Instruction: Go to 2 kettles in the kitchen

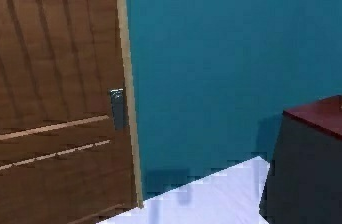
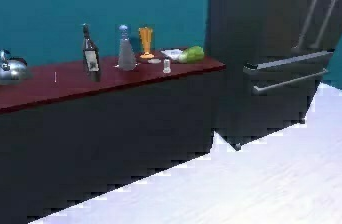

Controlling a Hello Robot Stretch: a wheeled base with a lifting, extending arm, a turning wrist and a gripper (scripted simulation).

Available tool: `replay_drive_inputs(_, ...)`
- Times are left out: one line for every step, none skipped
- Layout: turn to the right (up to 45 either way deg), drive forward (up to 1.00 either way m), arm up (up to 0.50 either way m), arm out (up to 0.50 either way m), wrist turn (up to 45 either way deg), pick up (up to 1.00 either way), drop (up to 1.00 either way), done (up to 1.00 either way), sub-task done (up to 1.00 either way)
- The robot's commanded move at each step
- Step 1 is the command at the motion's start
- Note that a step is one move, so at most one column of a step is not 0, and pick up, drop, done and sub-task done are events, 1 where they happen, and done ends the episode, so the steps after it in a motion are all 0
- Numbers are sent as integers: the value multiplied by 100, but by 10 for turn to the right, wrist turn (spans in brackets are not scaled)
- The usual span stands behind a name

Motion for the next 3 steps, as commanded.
replay_drive_inputs(360, 0, 0, 0, 0, 0, 0, 0, 0)
replay_drive_inputs(0, 50, 0, 0, 0, 0, 0, 0, 0)
replay_drive_inputs(240, 0, 0, 0, 0, 0, 0, 0, 0)
